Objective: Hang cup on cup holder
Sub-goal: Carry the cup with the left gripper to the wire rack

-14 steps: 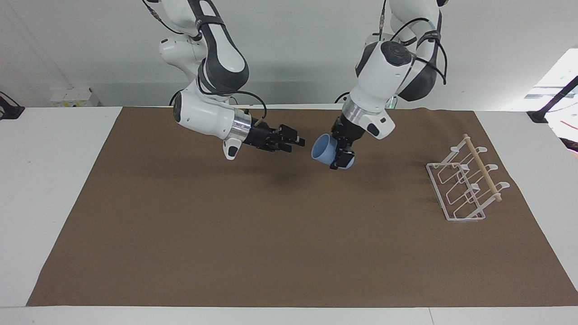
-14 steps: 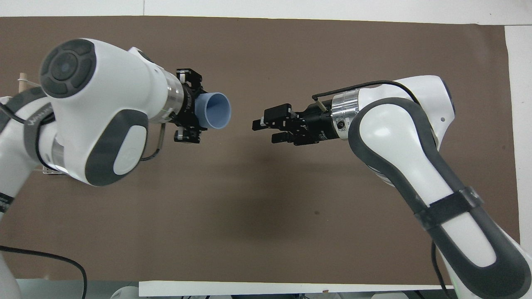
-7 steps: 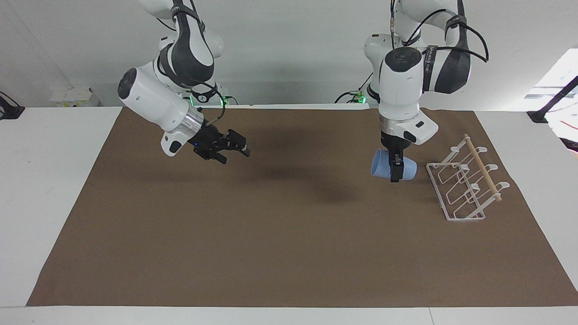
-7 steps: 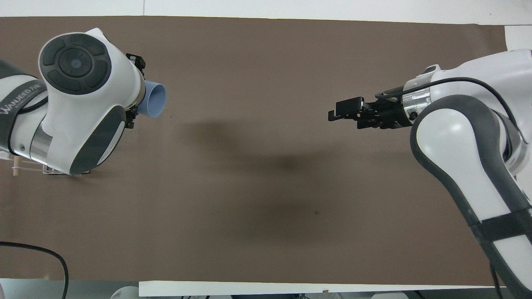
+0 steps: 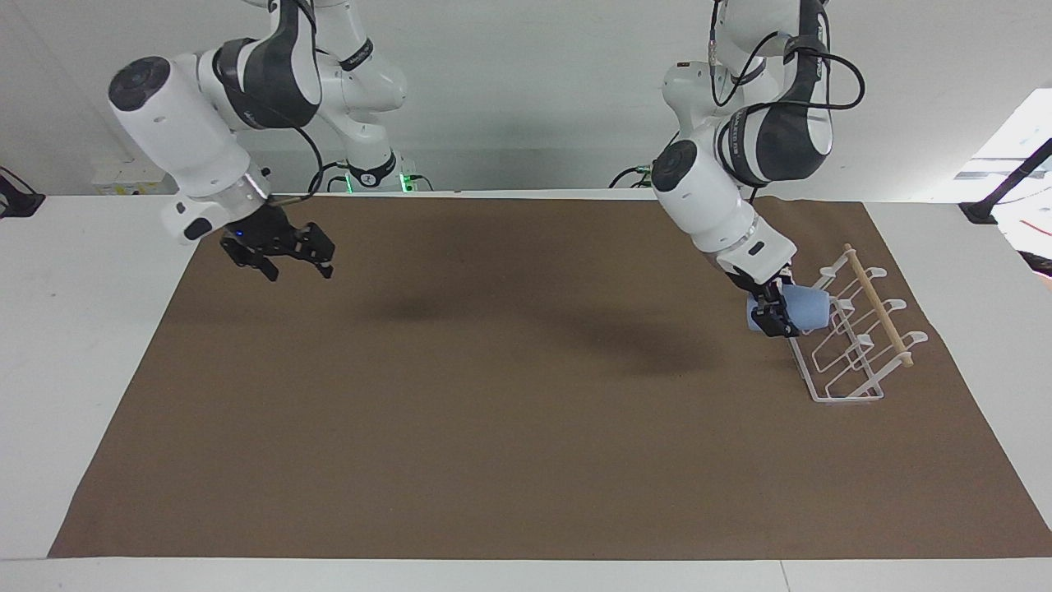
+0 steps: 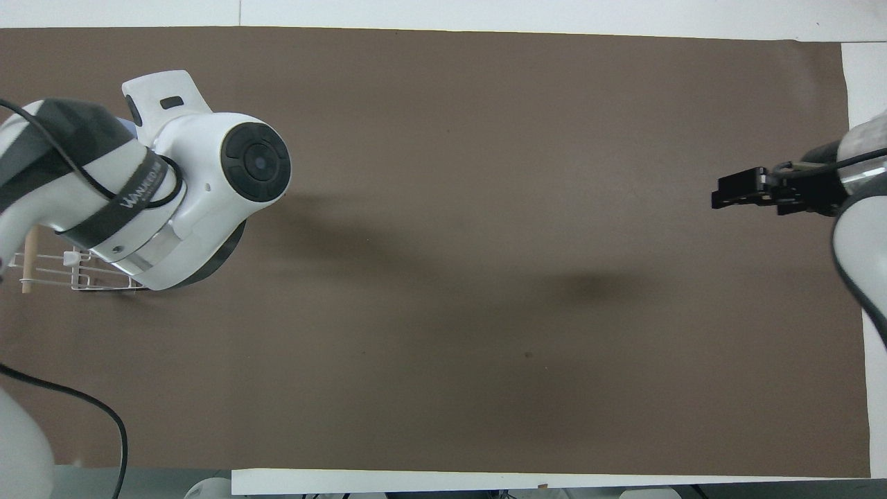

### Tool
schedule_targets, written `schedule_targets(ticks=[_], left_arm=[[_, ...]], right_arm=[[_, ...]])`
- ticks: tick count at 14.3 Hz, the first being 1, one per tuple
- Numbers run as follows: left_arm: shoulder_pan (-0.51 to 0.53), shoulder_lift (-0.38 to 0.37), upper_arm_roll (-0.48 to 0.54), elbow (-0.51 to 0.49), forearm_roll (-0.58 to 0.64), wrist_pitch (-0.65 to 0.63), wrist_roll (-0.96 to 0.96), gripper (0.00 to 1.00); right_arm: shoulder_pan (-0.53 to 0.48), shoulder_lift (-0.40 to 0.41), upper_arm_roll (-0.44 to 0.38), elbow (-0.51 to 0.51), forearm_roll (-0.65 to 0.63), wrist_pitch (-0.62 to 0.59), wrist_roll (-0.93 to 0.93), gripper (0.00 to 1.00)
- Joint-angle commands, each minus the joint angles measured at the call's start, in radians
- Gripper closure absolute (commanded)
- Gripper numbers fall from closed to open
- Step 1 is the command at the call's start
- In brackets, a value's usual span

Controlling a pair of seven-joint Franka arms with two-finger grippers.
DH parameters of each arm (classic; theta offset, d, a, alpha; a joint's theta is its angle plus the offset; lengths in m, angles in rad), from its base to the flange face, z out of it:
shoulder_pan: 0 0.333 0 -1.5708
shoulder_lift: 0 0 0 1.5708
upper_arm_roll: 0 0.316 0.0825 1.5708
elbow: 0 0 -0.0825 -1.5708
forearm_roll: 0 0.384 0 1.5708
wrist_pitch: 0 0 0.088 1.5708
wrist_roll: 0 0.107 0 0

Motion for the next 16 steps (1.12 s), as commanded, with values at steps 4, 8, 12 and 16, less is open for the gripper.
schedule_targets(ticks=[4,8,12,16], left_arm=[[-0.022,0.202,0.004,0.016,0.384,-0.265,-0.293,1.00],[0.027,0.236,0.006,-0.003,0.536,-0.331,-0.305,1.00],[0.068,0.254,0.006,-0.001,0.628,-0.357,-0.310,1.00],[0.099,0.250,0.004,-0.030,0.641,-0.360,-0.313,1.00]], right_arm=[[-0.022,0.054,0.012,0.249,-0.141,-0.289,-0.004,0.00],[-0.017,0.062,-0.002,0.248,-0.136,-0.324,-0.006,0.00],[-0.022,0.050,-0.005,0.234,-0.136,-0.329,-0.018,0.00],[-0.020,0.040,-0.005,0.220,-0.135,-0.329,-0.016,0.00]])
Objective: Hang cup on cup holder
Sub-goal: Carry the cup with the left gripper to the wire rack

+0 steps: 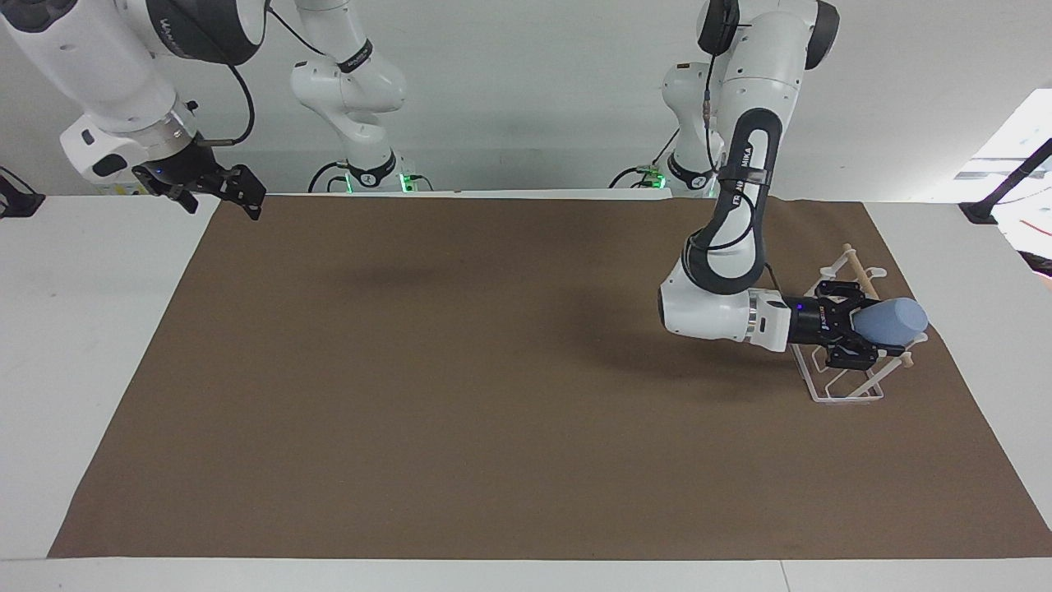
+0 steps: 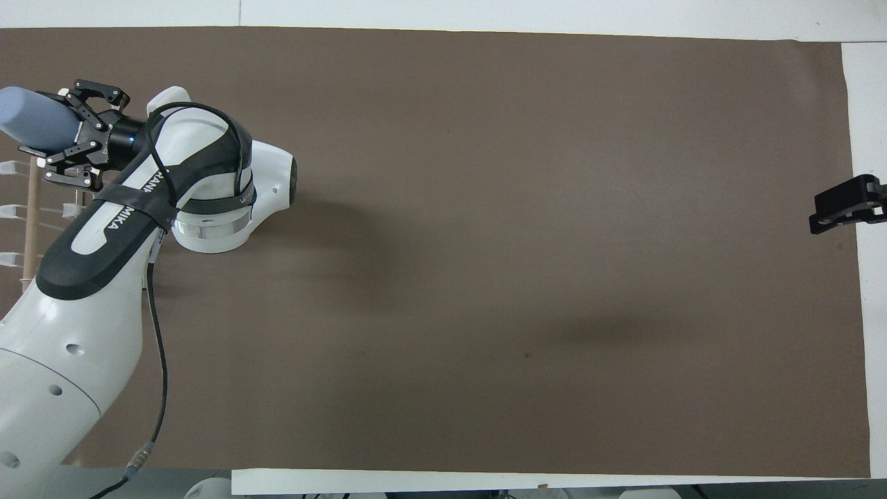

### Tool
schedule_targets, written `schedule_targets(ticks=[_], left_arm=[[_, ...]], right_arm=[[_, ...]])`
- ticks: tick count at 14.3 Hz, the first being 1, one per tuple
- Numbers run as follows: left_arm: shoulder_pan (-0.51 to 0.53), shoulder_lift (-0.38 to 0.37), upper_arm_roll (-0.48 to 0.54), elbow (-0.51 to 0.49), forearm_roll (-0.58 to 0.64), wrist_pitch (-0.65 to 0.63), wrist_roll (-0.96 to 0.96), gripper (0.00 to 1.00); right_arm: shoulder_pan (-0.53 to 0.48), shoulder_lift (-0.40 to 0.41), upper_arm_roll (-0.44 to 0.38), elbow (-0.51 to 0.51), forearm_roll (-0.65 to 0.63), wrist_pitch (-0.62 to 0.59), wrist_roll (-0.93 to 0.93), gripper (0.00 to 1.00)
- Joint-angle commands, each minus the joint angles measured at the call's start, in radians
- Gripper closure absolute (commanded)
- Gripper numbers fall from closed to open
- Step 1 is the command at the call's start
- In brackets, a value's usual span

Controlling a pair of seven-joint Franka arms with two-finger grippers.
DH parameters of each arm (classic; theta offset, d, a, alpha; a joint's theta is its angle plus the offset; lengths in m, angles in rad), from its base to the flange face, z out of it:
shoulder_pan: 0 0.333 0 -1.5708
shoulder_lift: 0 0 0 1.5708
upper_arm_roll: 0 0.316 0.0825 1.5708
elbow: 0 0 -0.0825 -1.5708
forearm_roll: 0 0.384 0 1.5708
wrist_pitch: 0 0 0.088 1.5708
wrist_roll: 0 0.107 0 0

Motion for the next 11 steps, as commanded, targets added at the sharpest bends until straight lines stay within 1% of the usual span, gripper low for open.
schedule_targets(ticks=[1,3,11], left_arm=[[0.024,0.007,-0.004,-0.027,0.033,-0.024,-0.031,1.00],[0.034,0.029,-0.005,-0.033,0.054,-0.026,-0.065,1.00],[0.036,0.058,-0.005,-0.059,0.054,-0.044,-0.154,1.00]], right_arm=[[-0.013,-0.008,0.006,-0.003,-0.004,-0.013,-0.016,0.00],[-0.013,-0.010,0.006,-0.004,-0.004,-0.013,-0.016,0.00],[-0.005,-0.010,0.006,-0.004,-0.004,-0.014,-0.016,0.00]])
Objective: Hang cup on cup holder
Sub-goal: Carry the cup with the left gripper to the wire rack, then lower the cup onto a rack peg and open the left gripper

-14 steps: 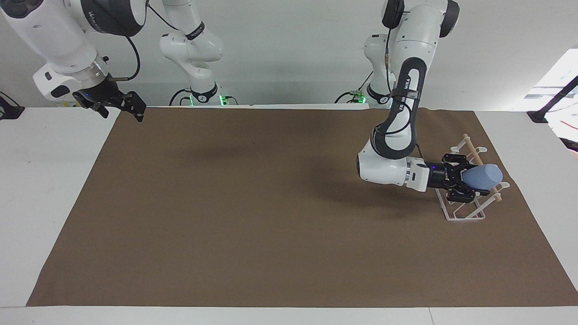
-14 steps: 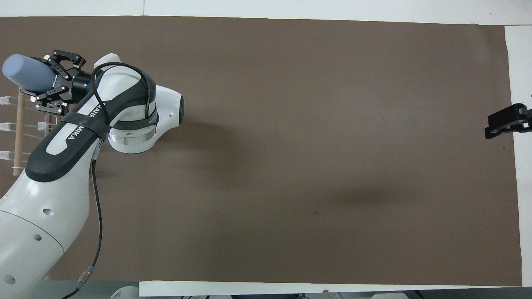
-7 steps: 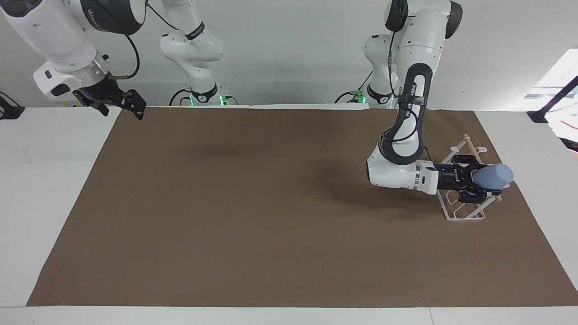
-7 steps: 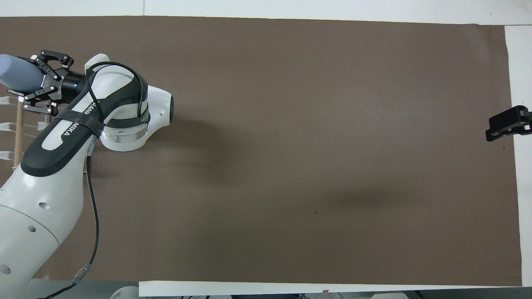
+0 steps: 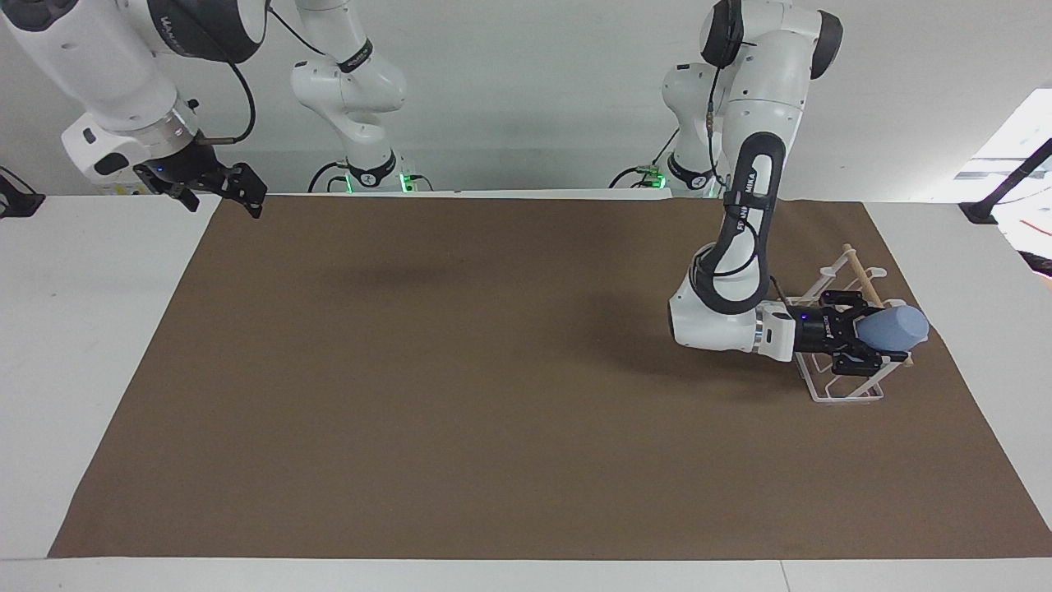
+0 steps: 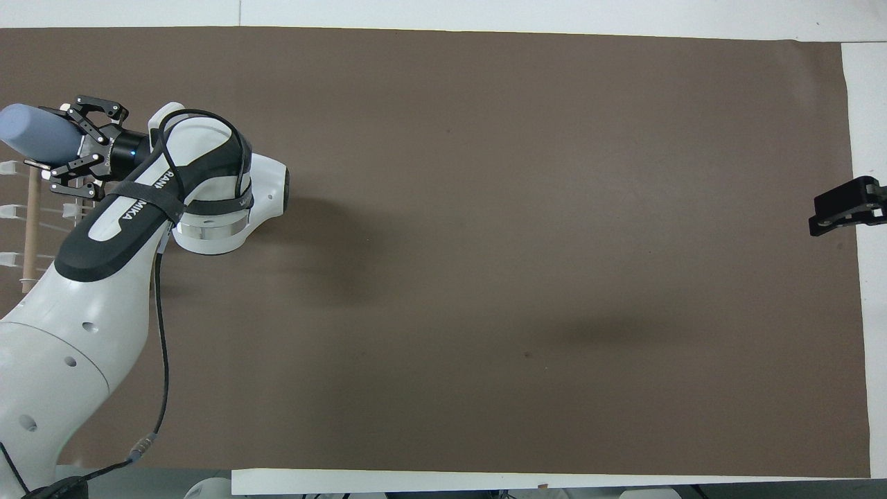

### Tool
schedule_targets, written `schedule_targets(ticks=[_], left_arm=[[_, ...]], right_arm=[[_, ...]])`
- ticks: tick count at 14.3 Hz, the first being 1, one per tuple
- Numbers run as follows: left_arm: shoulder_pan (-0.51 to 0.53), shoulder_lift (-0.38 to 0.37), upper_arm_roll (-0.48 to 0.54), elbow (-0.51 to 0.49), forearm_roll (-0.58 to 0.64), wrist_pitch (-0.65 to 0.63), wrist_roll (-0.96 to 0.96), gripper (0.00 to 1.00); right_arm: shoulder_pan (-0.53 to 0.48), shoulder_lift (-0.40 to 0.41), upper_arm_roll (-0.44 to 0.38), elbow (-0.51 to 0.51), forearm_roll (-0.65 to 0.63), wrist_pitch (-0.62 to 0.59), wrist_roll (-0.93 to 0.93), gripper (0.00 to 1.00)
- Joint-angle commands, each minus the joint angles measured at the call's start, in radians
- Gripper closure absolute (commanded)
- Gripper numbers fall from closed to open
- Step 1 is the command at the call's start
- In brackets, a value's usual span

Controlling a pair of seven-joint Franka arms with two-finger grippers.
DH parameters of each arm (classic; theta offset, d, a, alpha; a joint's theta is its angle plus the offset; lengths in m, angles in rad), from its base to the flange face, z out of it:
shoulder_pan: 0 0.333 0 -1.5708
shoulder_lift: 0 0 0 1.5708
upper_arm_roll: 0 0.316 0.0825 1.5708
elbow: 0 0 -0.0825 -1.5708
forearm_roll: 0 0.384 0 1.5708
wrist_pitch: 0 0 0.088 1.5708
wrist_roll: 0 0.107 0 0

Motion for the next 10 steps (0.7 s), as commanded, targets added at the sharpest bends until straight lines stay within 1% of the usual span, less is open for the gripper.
schedule_targets(ticks=[1,2,3,4,5,6,7,10], left_arm=[[0.006,0.003,-0.006,-0.038,0.023,-0.034,-0.053,0.99],[0.005,0.006,-0.006,-0.055,0.023,-0.034,-0.053,0.94],[0.006,0.007,-0.006,-0.063,0.020,-0.036,-0.056,0.81],[0.006,0.012,-0.006,-0.061,0.015,-0.036,-0.058,0.59],[0.011,0.015,-0.008,-0.052,0.009,-0.028,-0.062,0.21],[0.017,0.018,-0.009,-0.035,0.007,-0.016,-0.062,0.00],[0.025,0.029,-0.008,-0.026,0.007,-0.004,-0.062,0.00],[0.023,0.029,-0.008,-0.026,0.007,-0.002,-0.062,0.00]], right_arm=[[-0.005,-0.011,0.005,-0.004,-0.004,-0.008,-0.017,0.00],[-0.005,-0.010,0.005,-0.004,-0.004,-0.008,-0.017,0.00],[-0.005,-0.010,0.005,-0.004,-0.004,-0.010,-0.015,0.00],[-0.005,-0.011,0.005,-0.004,-0.004,-0.008,-0.015,0.00],[-0.005,-0.010,0.005,-0.004,-0.004,-0.010,-0.015,0.00],[-0.005,-0.011,0.005,-0.004,-0.004,-0.010,-0.017,0.00],[-0.002,-0.011,0.007,-0.006,-0.004,-0.010,-0.017,0.00],[-0.010,-0.014,0.007,-0.019,0.015,0.003,-0.021,0.00]])
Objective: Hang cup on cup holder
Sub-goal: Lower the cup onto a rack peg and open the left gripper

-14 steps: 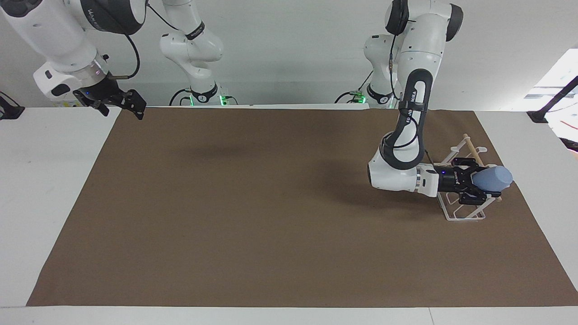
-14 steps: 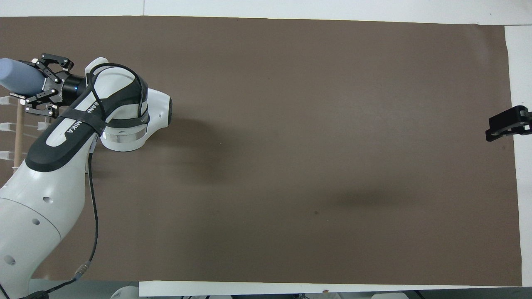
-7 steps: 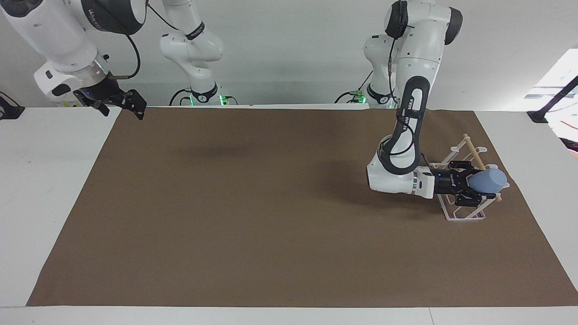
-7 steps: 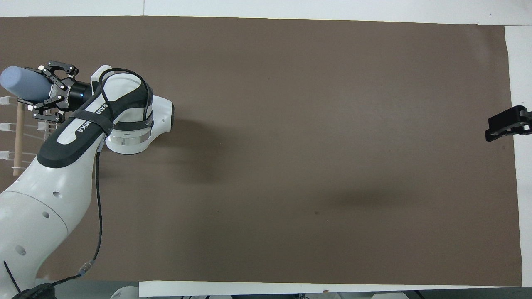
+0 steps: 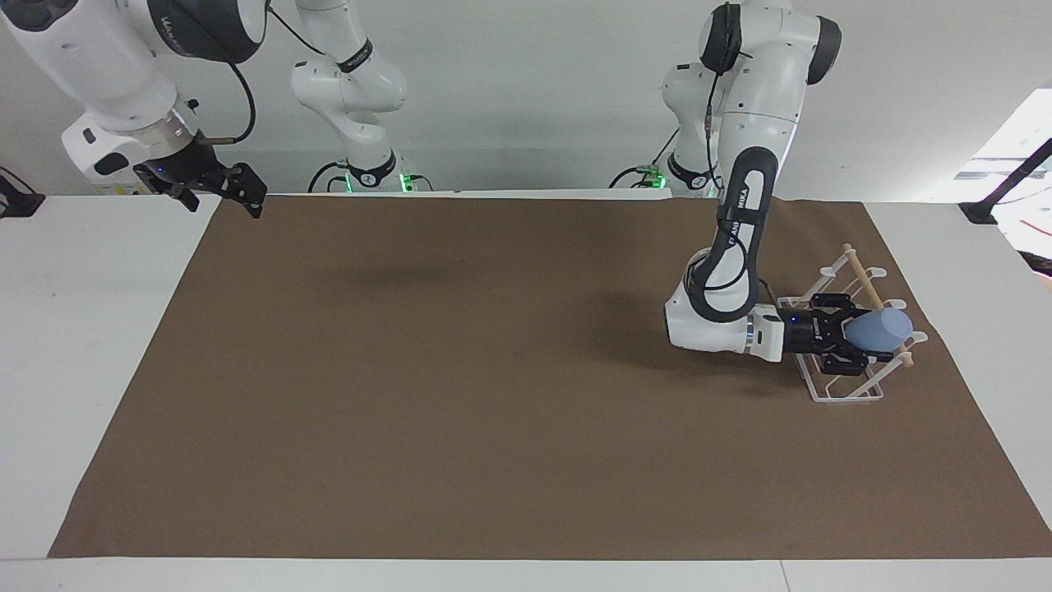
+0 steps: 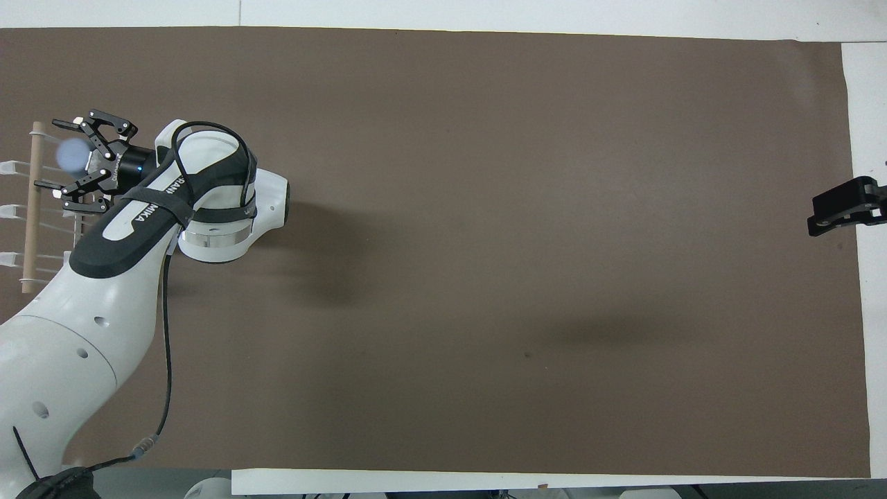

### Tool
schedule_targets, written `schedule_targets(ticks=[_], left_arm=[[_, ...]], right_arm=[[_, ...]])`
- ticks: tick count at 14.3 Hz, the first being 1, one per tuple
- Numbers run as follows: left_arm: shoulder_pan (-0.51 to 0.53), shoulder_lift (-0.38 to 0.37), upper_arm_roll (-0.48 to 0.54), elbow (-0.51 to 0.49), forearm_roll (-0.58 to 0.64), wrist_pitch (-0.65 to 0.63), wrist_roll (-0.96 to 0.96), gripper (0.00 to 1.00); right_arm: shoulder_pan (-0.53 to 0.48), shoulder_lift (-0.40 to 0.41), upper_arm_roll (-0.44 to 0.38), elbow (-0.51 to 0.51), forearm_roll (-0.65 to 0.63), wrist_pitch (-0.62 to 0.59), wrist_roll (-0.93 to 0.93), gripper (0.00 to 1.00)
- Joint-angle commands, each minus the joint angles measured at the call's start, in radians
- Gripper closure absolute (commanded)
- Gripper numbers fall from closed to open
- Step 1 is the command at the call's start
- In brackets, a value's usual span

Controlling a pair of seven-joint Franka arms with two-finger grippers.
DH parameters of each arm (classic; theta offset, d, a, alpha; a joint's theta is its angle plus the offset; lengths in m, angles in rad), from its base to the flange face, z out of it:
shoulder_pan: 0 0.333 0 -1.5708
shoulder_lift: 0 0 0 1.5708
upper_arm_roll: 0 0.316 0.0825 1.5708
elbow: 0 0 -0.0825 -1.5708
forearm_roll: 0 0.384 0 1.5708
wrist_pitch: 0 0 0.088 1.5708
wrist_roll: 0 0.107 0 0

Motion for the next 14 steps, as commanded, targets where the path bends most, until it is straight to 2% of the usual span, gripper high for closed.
schedule_targets(ticks=[1,6,8,10,13,14], left_arm=[[0.008,0.012,-0.007,0.015,0.007,0.010,-0.014,0.00],[-0.014,-0.031,-0.015,0.049,0.004,0.013,-0.003,0.00],[-0.011,-0.083,-0.013,0.050,0.001,0.038,0.038,0.01],[0.002,-0.130,-0.012,0.076,0.000,0.073,0.145,0.01],[0.058,-0.152,-0.016,0.165,-0.016,0.113,0.311,0.01],[0.078,-0.208,-0.015,0.173,-0.076,0.204,0.392,0.00]], right_arm=[[-0.014,-0.017,0.002,-0.024,0.024,0.016,-0.021,0.00],[-0.010,-0.017,0.002,-0.024,0.024,0.012,-0.019,0.00],[-0.005,-0.017,0.002,-0.024,0.024,0.010,-0.019,0.00],[-0.005,-0.017,0.002,-0.024,0.024,0.010,-0.019,0.00],[-0.005,-0.017,0.002,-0.024,0.024,0.010,-0.019,0.00],[-0.005,-0.017,0.002,-0.024,0.024,0.010,-0.019,0.00]])
